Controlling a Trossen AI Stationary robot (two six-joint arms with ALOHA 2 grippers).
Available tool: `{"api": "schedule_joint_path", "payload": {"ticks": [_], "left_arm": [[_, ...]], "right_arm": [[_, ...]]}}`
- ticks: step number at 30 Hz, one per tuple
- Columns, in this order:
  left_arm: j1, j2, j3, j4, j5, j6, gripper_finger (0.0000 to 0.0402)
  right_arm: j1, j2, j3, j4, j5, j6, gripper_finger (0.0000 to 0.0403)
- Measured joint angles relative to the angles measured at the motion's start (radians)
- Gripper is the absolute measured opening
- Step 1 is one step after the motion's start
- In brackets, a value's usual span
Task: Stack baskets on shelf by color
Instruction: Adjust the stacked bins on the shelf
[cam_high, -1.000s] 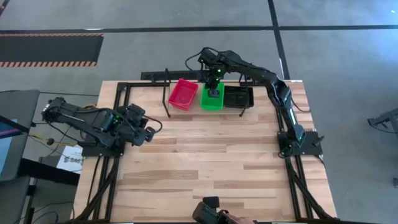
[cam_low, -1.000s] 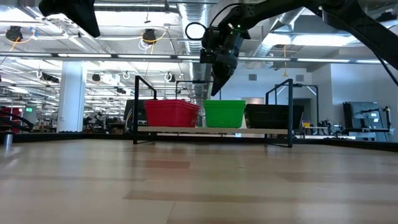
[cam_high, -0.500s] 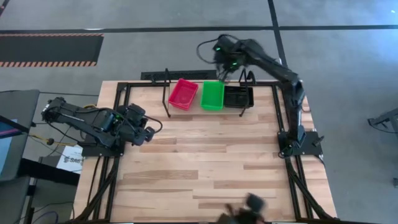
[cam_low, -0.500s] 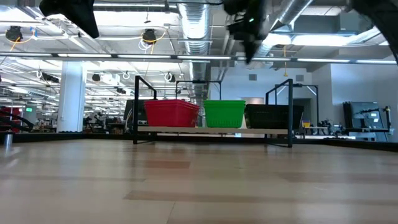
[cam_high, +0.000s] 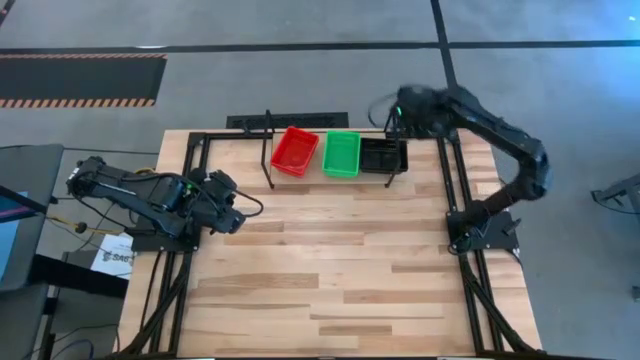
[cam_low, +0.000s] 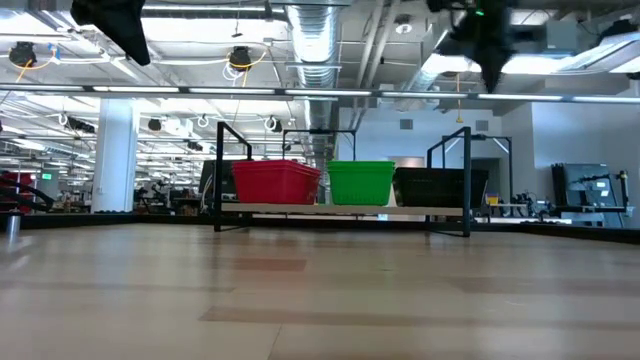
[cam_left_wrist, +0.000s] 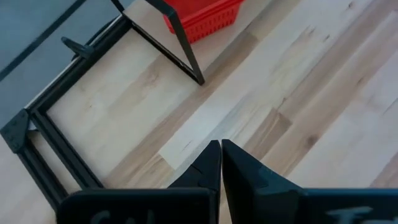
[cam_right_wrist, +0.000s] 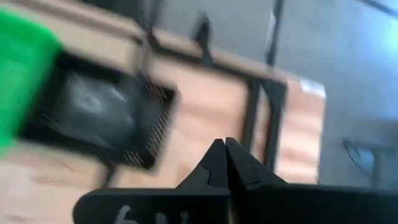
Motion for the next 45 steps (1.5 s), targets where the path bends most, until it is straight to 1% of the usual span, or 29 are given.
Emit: {"api": "schedule_joint_path", "payload": {"ticks": [3,6,10,14,19,23,25,28,30,32,39,43,45], "left_arm": [[0.000,0.000,0.000,0.003,0.003,0.012,0.0002],[0.000,0.000,0.000,0.007,0.005,0.013,0.0002],[0.000,0.000,0.000,0.009,0.029,0.013,0.0002],[0.000,0.000,0.000,0.012,0.031,0.012,0.0002],[0.000,0.000,0.000,0.027,0.026,0.005,0.0002],[0.000,0.000,0.000,0.047,0.020,-0.005,0.0002],[0.000,0.000,0.000,0.058,0.005,-0.017,0.0002],[0.000,0.000,0.000,0.082,-0.008,-0.030,0.0002],[0.000,0.000,0.000,0.090,-0.010,-0.031,0.0002],[0.000,0.000,0.000,0.100,-0.011,-0.031,0.0002],[0.000,0.000,0.000,0.123,-0.011,-0.031,0.0002],[0.000,0.000,0.000,0.124,-0.010,-0.031,0.0002],[0.000,0.000,0.000,0.125,-0.006,-0.031,0.0002]], "right_arm": [[0.034,-0.104,-0.233,0.022,-0.007,0.134,0.0000],[0.061,-0.203,-0.453,0.132,-0.055,0.237,0.0000],[0.049,-0.325,-0.683,0.376,-0.108,0.252,0.0000],[0.016,-0.395,-0.808,0.545,-0.107,0.210,0.0000],[-0.080,-0.429,-0.853,0.637,-0.081,0.083,0.0000],[-0.164,-0.430,-0.885,0.767,-0.092,-0.019,0.0000],[-0.203,-0.429,-0.909,0.854,-0.140,-0.059,0.0000],[-0.253,-0.420,-0.942,0.981,-0.241,-0.107,0.0000],[-0.274,-0.414,-0.965,1.027,-0.288,-0.123,0.0000],[-0.285,-0.402,-0.976,1.039,-0.308,-0.129,0.0000],[-0.282,-0.341,-0.977,1.032,-0.313,-0.160,0.0000],[-0.259,-0.303,-0.977,1.045,-0.313,-0.147,0.0000],[-0.238,-0.306,-0.977,1.050,-0.314,-0.146,0.0000]]}}
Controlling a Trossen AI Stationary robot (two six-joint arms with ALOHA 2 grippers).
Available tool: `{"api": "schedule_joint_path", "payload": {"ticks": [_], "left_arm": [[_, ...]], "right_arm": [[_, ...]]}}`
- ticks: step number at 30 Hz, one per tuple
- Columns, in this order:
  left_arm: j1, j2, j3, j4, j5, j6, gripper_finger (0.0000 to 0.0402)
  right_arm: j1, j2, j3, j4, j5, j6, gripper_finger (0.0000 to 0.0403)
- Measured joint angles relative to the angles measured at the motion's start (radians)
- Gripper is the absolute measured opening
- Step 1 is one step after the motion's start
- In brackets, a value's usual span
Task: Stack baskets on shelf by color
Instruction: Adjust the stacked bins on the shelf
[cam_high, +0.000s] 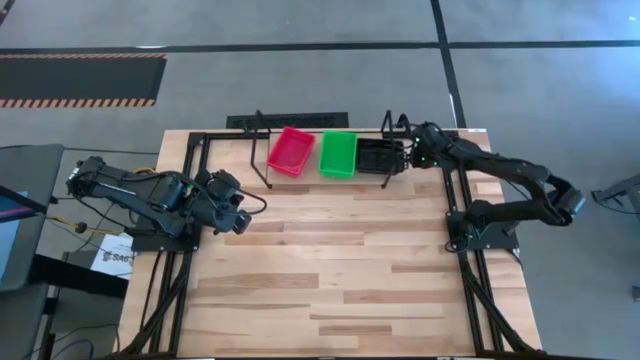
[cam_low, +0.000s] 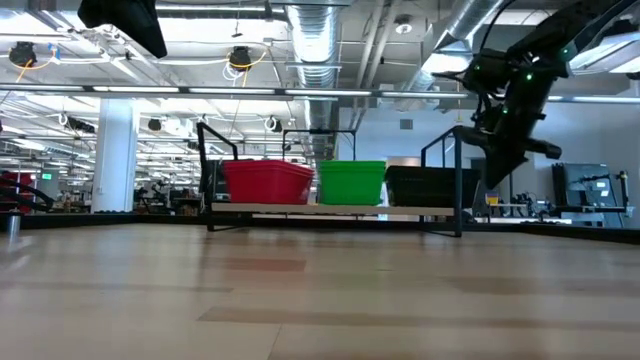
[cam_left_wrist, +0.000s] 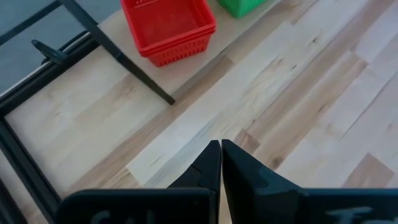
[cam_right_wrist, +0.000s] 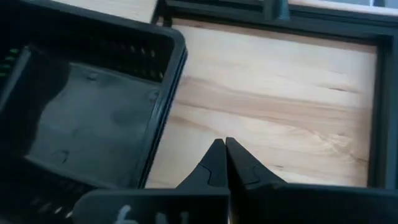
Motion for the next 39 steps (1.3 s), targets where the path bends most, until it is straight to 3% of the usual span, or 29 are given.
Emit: {"api": "schedule_joint_path", "payload": {"ticks": [8,10,12,15,18,27,33,39], "left_arm": [[0.017,0.000,0.000,0.026,-0.002,-0.014,0.0002],[0.048,0.008,0.000,0.068,0.003,0.057,0.0001],[0.104,0.027,0.000,0.165,0.031,0.204,0.0000],[0.225,0.085,0.000,0.369,0.167,0.450,0.0000],[0.345,0.177,0.000,0.540,0.273,0.580,0.0000],[0.608,0.405,0.014,0.543,0.221,0.539,0.0000],[0.650,0.534,0.164,0.535,0.210,0.696,0.0000],[0.733,0.695,0.399,0.474,0.238,0.844,0.0000]], "right_arm": [[0.035,-0.162,0.110,-0.158,0.055,-0.020,0.0000],[0.034,-0.219,0.157,-0.222,0.057,-0.042,0.0000],[0.039,-0.271,0.202,-0.263,0.039,-0.068,0.0000],[0.070,-0.342,0.263,-0.281,-0.012,-0.086,0.0000],[0.121,-0.394,0.310,-0.270,-0.028,-0.086,0.0000],[0.350,-0.422,0.348,-0.192,-0.107,-0.075,0.0000],[0.448,-0.384,0.347,-0.189,-0.073,-0.077,0.0000],[0.469,-0.350,0.347,-0.190,-0.055,-0.078,0.0000]]}}
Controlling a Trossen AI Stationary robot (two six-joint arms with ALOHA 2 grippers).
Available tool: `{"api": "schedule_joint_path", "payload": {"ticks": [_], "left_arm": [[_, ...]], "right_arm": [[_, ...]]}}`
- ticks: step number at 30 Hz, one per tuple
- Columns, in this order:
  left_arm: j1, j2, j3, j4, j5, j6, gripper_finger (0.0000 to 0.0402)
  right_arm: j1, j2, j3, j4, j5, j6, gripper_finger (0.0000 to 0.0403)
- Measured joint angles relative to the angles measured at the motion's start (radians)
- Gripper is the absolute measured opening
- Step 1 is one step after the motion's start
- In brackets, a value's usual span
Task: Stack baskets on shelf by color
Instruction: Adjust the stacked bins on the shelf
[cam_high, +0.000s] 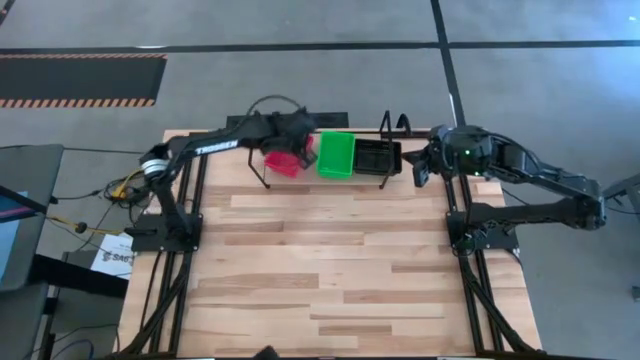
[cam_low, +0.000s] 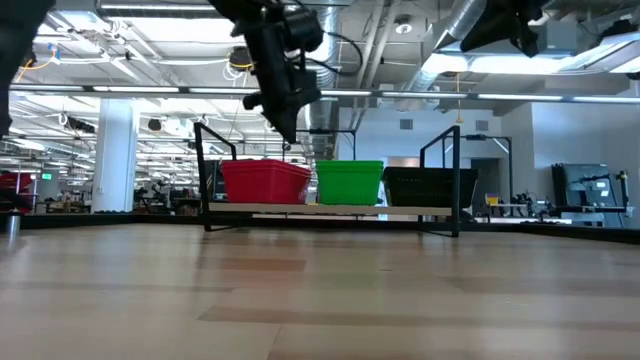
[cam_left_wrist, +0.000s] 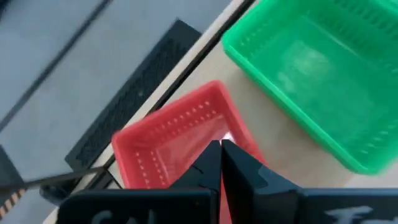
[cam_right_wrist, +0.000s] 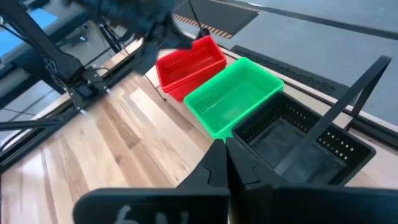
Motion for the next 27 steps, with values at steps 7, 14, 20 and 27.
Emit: {"api": "schedule_joint_path", "payload": {"ticks": [7,14,20,27], "left_arm": [[0.075,0.166,0.240,-0.317,0.018,0.111,0.0000],[0.098,0.203,0.311,-0.217,-0.025,0.280,0.0000],[0.159,0.205,0.315,-0.235,0.184,0.342,0.0000],[0.193,0.205,0.304,-0.377,0.208,0.427,0.0000]], "right_arm": [[-0.002,0.009,0.000,-0.001,0.000,-0.013,0.0001],[-0.002,0.009,0.000,-0.001,0.001,-0.015,0.0001],[-0.002,0.009,0.000,0.003,0.003,-0.015,0.0001],[-0.003,0.009,0.000,0.003,0.030,-0.001,0.0001]]}}
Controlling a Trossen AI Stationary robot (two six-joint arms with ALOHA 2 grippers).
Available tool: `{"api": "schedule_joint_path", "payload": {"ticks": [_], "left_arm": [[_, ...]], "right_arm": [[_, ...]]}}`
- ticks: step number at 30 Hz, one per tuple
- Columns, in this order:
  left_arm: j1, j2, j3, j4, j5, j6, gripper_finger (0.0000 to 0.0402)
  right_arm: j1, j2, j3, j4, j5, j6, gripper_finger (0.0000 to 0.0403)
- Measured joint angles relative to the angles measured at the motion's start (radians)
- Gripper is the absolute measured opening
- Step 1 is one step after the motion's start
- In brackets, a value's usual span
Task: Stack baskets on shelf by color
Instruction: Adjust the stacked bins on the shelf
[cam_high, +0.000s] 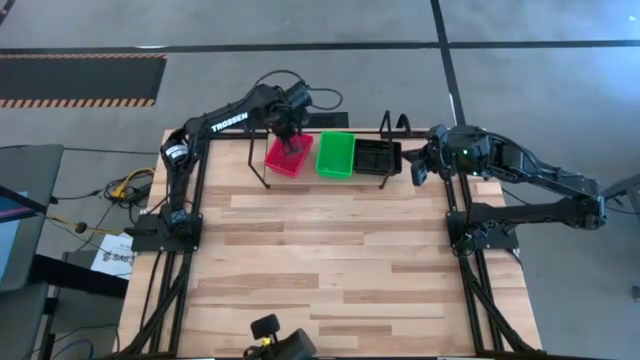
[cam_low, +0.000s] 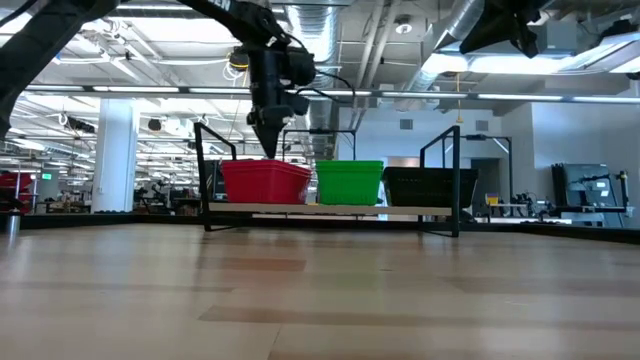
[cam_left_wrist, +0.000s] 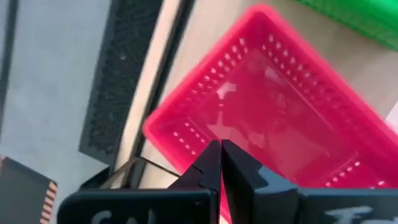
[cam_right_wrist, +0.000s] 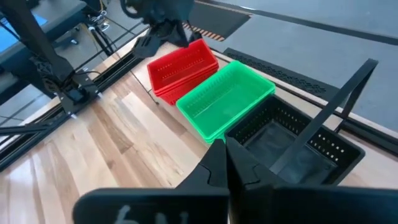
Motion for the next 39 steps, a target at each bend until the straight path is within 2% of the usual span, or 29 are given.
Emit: {"api": "schedule_joint_path", "payload": {"ticks": [4,7,12,18,23,28,35,37,39], "left_arm": [[0.003,0.000,-0.054,-0.028,0.020,0.012,0.0000],[-0.013,0.000,-0.105,-0.060,0.080,-0.021,0.0000],[-0.065,0.000,-0.147,-0.117,0.085,-0.070,0.0000],[-0.135,0.000,-0.164,-0.164,0.123,-0.126,0.0000],[-0.173,0.000,-0.164,-0.120,0.170,-0.172,0.0000],[-0.183,0.000,-0.164,-0.086,0.109,-0.164,0.0000],[-0.172,0.000,-0.118,-0.030,-0.078,-0.189,0.0000],[-0.172,0.000,-0.075,-0.004,-0.089,-0.180,0.0000],[-0.172,-0.001,-0.024,0.043,-0.057,-0.160,0.0000]], "right_arm": [[0.000,0.000,0.000,0.006,0.021,0.005,0.0001],[-0.001,0.000,0.000,0.006,0.026,0.015,0.0001],[-0.001,0.000,0.000,0.005,0.027,0.020,0.0001],[-0.001,0.000,0.000,0.012,0.027,0.022,0.0001],[-0.001,0.000,0.000,0.026,0.026,0.022,0.0001],[-0.001,0.000,0.000,0.024,0.026,0.020,0.0001],[-0.001,0.000,0.000,0.021,0.025,0.012,0.0001],[-0.001,0.001,0.000,0.021,0.023,0.012,0.0001],[-0.001,0.001,0.000,0.021,0.021,0.012,0.0001]]}}
